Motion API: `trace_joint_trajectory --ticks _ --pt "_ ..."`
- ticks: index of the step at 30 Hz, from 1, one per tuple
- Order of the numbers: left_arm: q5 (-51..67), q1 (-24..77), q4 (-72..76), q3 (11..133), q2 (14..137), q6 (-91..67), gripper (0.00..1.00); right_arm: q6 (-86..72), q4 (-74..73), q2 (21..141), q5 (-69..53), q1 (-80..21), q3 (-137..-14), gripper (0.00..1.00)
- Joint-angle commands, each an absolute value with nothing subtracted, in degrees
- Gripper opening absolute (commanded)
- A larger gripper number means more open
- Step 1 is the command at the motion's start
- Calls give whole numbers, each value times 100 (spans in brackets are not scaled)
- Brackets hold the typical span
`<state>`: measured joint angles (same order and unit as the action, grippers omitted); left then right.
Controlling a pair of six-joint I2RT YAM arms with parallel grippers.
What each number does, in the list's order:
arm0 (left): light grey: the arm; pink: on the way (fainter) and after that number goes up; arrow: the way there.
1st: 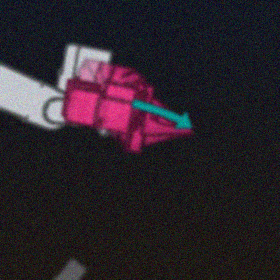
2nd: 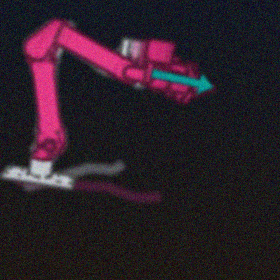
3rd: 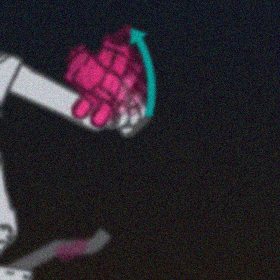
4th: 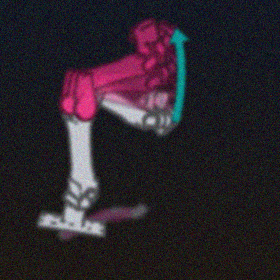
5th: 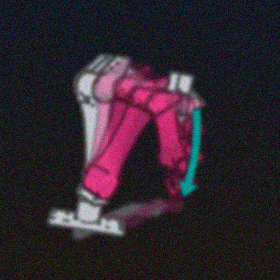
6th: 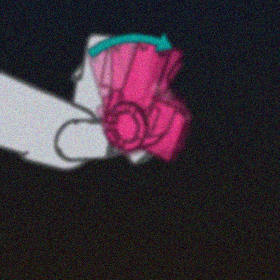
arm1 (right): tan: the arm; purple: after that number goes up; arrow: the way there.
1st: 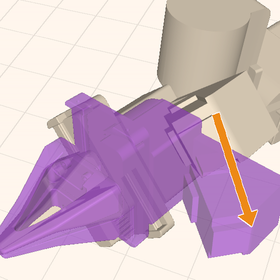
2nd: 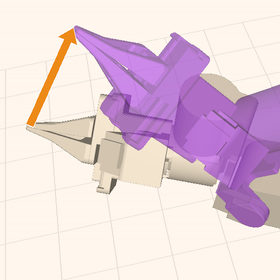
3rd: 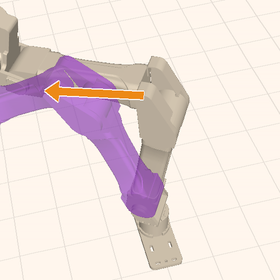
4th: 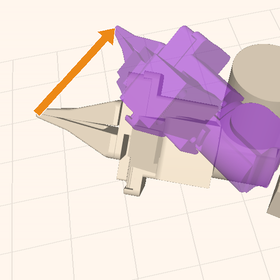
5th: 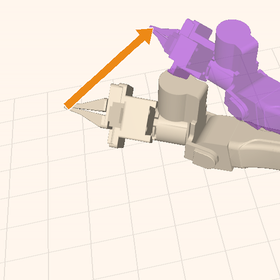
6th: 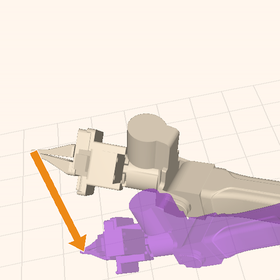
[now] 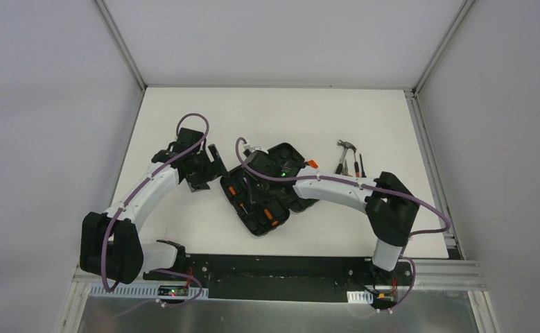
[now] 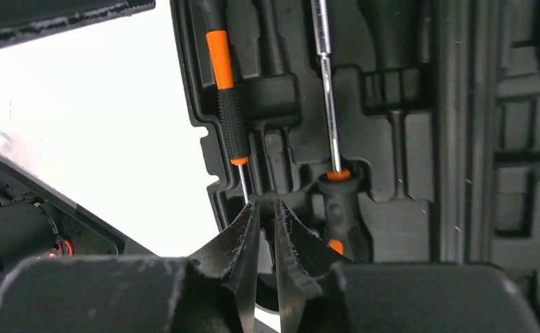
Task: Pack the tool kit
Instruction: Adjust the screwdriver in the toolbox.
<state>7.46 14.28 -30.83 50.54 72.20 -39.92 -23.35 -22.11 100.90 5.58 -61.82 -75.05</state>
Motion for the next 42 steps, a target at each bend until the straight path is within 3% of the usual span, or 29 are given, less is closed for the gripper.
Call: trace_joint_trajectory --ticks 1,19,42 --pt "923 1498 -2875 4864 7225 -4337 77 -2502 -1595 10472 107 -6239 -7734 15" --pt "1090 1799 -2480 4433 7377 -4679 61 -2576 -1406 10972 68 -6248 -7924 11" --pt "1168 1838 -2224 4217 7340 -4777 53 -2391 -1274 11179 401 -6248 -8206 10"
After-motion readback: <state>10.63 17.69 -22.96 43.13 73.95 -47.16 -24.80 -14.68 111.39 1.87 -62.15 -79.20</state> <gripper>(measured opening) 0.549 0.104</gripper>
